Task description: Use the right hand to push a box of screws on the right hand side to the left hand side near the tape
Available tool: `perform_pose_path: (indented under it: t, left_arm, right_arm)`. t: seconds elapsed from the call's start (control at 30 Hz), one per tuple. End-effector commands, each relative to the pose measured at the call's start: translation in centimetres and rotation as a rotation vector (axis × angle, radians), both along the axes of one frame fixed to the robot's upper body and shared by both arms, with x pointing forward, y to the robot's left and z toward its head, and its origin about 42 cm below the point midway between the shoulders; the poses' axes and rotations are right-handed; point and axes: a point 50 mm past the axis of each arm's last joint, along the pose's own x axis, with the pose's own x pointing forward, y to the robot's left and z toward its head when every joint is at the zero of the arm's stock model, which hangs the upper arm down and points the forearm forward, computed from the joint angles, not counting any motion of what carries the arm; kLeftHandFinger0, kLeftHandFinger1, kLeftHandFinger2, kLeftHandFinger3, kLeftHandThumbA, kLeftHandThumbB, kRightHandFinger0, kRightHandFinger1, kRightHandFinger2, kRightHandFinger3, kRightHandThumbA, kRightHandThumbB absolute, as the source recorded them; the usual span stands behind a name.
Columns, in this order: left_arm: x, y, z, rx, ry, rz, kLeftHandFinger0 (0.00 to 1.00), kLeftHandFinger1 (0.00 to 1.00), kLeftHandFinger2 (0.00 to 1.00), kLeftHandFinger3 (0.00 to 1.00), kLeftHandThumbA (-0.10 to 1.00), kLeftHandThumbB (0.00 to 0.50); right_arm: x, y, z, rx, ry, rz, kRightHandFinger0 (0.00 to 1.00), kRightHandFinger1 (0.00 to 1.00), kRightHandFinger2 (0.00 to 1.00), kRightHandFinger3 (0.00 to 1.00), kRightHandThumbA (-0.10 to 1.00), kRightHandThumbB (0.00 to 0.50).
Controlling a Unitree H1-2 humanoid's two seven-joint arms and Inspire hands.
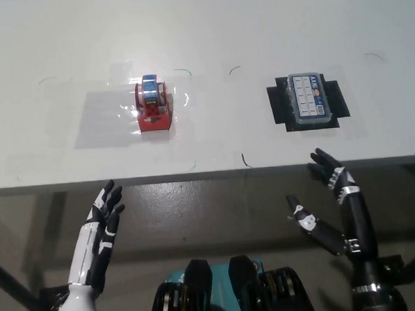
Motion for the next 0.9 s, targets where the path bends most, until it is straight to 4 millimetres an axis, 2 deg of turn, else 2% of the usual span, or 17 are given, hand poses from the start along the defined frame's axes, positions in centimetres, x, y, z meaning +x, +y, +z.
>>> perform_pose_path:
  t: [0.0,0.03,0.07,0.13,0.17,0.2,0.27,0.33,0.37,0.4,0.43,0.53,0.6,0.7,0.87]
  left_arm:
    - [0.1,0.2,2.2,0.001,-0.119,-0.012,1.0,1.0,1.0,1.0,0.93,0.133]
    - [0.0,0.2,2.2,-0.004,-0.12,-0.015,1.0,1.0,1.0,1.0,0.93,0.134]
    - [-0.1,0.2,2.2,-0.006,-0.122,-0.018,1.0,1.0,1.0,1.0,0.93,0.136]
    - [-0.3,0.1,2.3,-0.009,-0.128,-0.027,1.0,1.0,1.0,1.0,0.92,0.133]
    - [-0.3,0.1,2.3,-0.011,-0.125,-0.029,1.0,1.0,1.0,1.0,0.92,0.143]
    - [-0.3,0.1,2.3,-0.014,-0.124,-0.03,1.0,1.0,1.0,1.0,0.92,0.15]
    - [-0.4,0.1,2.2,-0.012,-0.121,-0.029,1.0,1.0,1.0,1.0,0.92,0.146]
    - [-0.6,0.2,2.1,-0.009,-0.116,-0.025,1.0,1.0,1.0,1.0,0.92,0.139]
    - [-0.7,0.2,2.1,-0.009,-0.114,-0.024,1.0,1.0,1.0,1.0,0.92,0.141]
    - [-0.7,0.2,2.1,-0.007,-0.114,-0.024,1.0,1.0,1.0,1.0,0.92,0.141]
    - [-0.9,0.2,2.0,-0.007,-0.114,-0.026,1.0,1.0,1.0,1.0,0.92,0.139]
    - [-1.0,0.1,1.9,-0.017,-0.109,-0.035,1.0,1.0,1.0,1.0,0.91,0.135]
    - [-1.0,0.0,1.8,-0.017,-0.106,-0.042,1.0,1.0,1.0,1.0,0.91,0.138]
    - [-1.1,-0.1,1.9,-0.015,-0.104,-0.045,1.0,1.0,1.0,1.0,0.9,0.138]
    - [-1.3,0.1,1.6,-0.016,-0.092,-0.043,1.0,1.0,1.0,1.0,0.89,0.137]
  right_arm:
    - [-0.3,-0.7,3.5,0.04,-0.194,-0.048,0.8,0.85,0.9,0.95,0.71,0.138]
    - [-0.1,-0.9,3.9,0.047,-0.206,-0.05,0.82,0.87,0.93,0.97,0.7,0.128]
    - [0.1,-1.0,4.1,0.052,-0.211,-0.052,0.9,0.94,0.99,1.0,0.76,0.107]
    - [0.6,-1.4,4.5,0.06,-0.224,-0.06,0.91,0.95,1.0,1.0,0.74,0.102]
    - [1.1,-1.7,4.8,0.057,-0.232,-0.077,0.95,1.0,1.0,1.0,0.77,0.096]
    - [1.6,-2.0,4.9,0.064,-0.234,-0.095,1.0,1.0,1.0,1.0,0.8,0.114]
    - [2.7,-2.6,5.4,0.05,-0.246,-0.122,1.0,1.0,1.0,1.0,0.86,0.107]
    - [3.9,-3.1,6.0,0.044,-0.246,-0.141,1.0,1.0,1.0,1.0,0.92,0.146]
    - [4.3,-3.3,6.2,0.052,-0.242,-0.142,1.0,1.0,1.0,1.0,0.94,0.099]
    - [4.8,-3.5,6.6,0.061,-0.239,-0.143,1.0,1.0,1.0,1.0,0.92,0.139]
    - [5.2,-3.8,6.9,0.065,-0.232,-0.147,1.0,1.0,1.0,1.0,0.91,0.14]
    - [7.6,-4.8,8.4,0.063,-0.224,-0.154,1.0,1.0,1.0,1.0,0.83,0.111]
    - [8.3,-5.0,8.8,0.082,-0.206,-0.155,1.0,1.0,1.0,1.0,0.8,0.101]
    - [10.2,-5.2,9.5,0.052,-0.191,-0.19,1.0,1.0,1.0,1.0,0.81,0.075]
    - [13.8,-4.9,10.0,0.045,-0.15,-0.195,1.0,1.0,1.0,1.0,0.87,0.093]
